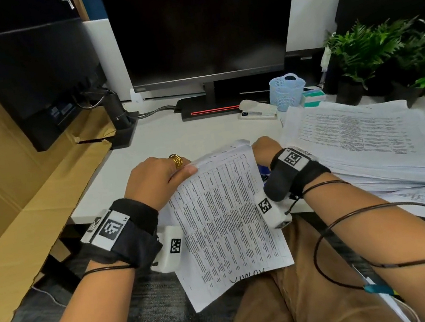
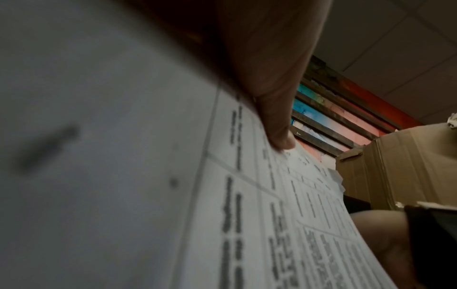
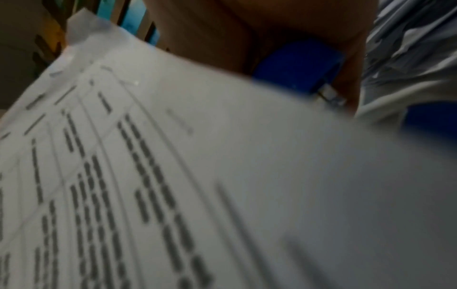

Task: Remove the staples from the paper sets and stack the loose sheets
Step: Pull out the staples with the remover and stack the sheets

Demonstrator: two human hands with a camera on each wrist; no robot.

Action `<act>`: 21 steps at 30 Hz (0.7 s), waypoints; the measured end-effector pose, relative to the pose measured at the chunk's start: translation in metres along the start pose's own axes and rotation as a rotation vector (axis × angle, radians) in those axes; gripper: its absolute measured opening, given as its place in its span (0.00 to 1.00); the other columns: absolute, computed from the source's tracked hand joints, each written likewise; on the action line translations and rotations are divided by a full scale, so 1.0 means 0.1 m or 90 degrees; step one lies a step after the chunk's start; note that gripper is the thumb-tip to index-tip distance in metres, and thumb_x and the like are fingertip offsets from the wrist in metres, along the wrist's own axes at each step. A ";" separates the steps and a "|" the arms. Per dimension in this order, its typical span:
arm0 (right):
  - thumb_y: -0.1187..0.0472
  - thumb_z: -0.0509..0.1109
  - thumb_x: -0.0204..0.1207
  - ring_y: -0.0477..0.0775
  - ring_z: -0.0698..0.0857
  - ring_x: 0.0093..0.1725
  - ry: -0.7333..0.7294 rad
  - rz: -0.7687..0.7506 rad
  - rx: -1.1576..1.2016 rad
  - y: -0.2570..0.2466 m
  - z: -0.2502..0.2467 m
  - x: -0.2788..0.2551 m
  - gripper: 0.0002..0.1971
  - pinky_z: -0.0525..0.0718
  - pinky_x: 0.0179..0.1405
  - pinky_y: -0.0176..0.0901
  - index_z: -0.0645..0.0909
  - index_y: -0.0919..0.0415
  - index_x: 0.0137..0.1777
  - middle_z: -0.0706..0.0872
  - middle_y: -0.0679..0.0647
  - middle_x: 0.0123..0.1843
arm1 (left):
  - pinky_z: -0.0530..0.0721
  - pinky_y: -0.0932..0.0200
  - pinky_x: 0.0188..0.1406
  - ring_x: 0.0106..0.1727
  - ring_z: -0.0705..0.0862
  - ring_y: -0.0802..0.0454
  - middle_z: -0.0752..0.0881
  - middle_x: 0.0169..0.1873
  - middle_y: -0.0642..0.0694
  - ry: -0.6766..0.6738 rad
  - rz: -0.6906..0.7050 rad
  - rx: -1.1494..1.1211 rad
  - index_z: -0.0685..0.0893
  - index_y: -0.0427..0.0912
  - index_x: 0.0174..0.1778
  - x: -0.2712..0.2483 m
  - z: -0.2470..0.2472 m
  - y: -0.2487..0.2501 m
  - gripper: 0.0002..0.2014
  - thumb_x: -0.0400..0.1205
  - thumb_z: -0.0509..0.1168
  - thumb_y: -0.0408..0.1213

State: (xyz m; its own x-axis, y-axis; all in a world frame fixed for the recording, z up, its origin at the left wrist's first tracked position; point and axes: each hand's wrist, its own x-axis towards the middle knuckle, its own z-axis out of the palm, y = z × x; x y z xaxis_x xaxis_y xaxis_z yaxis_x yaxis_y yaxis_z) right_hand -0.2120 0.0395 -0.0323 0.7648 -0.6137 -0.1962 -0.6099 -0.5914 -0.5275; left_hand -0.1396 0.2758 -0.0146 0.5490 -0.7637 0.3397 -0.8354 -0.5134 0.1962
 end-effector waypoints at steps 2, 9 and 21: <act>0.61 0.58 0.83 0.63 0.79 0.44 0.004 -0.034 0.045 -0.01 -0.03 -0.02 0.19 0.73 0.37 0.42 0.72 0.67 0.29 0.80 0.63 0.39 | 0.68 0.63 0.26 0.33 0.79 0.51 0.82 0.29 0.48 0.007 0.000 0.025 0.87 0.49 0.55 0.00 -0.02 0.00 0.22 0.83 0.53 0.57; 0.64 0.68 0.77 0.42 0.85 0.49 -0.047 -0.416 0.459 -0.06 -0.22 -0.58 0.16 0.82 0.50 0.31 0.77 0.50 0.62 0.86 0.49 0.51 | 0.67 0.59 0.30 0.36 0.83 0.43 0.88 0.34 0.42 0.156 0.012 0.038 0.87 0.44 0.54 0.05 -0.11 -0.07 0.19 0.84 0.55 0.51; 0.81 0.66 0.67 0.44 0.87 0.50 0.274 -0.647 0.420 0.00 -0.11 -0.59 0.17 0.83 0.52 0.33 0.87 0.61 0.44 0.89 0.53 0.46 | 0.85 0.56 0.38 0.42 0.88 0.54 0.90 0.43 0.52 0.274 0.173 -0.134 0.89 0.49 0.51 0.08 -0.17 -0.02 0.11 0.78 0.66 0.47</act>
State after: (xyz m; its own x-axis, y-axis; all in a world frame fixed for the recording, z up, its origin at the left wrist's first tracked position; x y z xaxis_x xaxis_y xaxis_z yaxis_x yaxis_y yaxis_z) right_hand -0.2596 0.0698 -0.0120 0.6196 -0.2339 0.7492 0.5162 -0.5976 -0.6135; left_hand -0.1343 0.2778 0.0032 0.2900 -0.6058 0.7409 -0.9569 -0.1972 0.2133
